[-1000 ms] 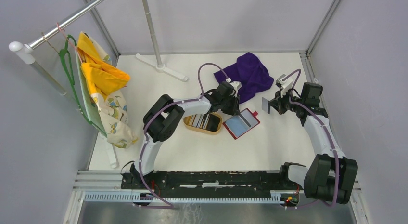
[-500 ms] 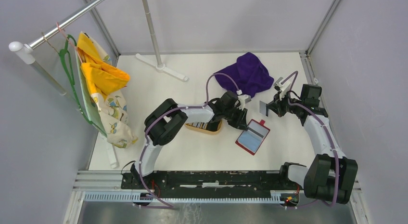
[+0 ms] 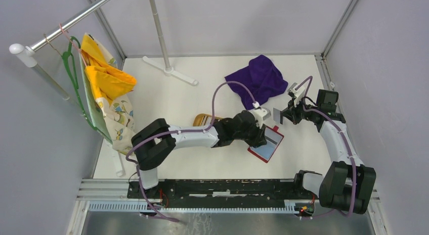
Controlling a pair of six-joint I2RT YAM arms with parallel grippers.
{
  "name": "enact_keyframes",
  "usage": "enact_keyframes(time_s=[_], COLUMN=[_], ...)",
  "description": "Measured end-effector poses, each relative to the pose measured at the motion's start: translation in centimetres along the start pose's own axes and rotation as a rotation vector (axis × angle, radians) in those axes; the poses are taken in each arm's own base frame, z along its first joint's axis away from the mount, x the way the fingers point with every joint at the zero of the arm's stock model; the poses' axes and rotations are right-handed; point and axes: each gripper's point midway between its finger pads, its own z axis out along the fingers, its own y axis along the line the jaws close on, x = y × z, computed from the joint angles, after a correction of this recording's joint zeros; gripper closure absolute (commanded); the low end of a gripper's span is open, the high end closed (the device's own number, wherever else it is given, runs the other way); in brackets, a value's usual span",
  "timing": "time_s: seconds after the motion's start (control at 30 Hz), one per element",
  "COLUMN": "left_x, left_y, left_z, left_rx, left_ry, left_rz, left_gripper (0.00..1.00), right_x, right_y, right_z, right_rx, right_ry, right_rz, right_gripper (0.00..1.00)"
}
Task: Put the credit cards into the card holder
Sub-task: Move the card holder to the center of the board.
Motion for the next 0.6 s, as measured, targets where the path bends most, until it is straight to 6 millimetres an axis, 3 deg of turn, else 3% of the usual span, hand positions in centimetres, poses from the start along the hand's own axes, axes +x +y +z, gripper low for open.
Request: enact_keyframes(time_s=[0.13,0.23,0.47,0.6], left_x=[2.4,3.3,5.3,7.5], left_y=[-3.9,-5.4,-7.3,-7.0], left_z=[1.5,3.0,5.8,6.5], left_rx=[0.016,0.020,0.030,0.012], left_ry=[0.035,0.055,0.097,0.143], left_rz=[0.048,0.071,0.097,0.107], left_gripper=[0.74,0.75,0.75,0.75], right_x=[0.0,0.0,0.0,0.0], right_y=[0.0,0.0,0.0,-0.1], right_z=[0.0,0.0,0.0,0.0], right_rx=[0.000,0.000,0.000,0.001], right_ry=[0.000,0.000,0.000,-0.001], right_rz=[0.001,0.001,0.003,0.004], right_gripper=[1.00,1.00,1.00,1.00])
